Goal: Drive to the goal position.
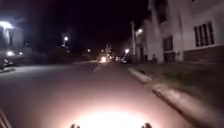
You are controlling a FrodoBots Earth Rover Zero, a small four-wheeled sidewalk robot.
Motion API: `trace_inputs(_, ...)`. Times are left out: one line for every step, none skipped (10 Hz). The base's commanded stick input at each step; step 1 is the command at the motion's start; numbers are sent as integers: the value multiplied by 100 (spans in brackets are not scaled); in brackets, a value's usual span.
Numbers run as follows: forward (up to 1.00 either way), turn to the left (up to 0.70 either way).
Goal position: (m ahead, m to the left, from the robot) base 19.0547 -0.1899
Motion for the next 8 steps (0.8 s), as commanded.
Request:
trace_inputs(85,0)
trace_inputs(85,0)
trace_inputs(85,0)
trace_inputs(85,0)
trace_inputs(85,0)
trace_inputs(85,0)
trace_inputs(85,0)
trace_inputs(85,0)
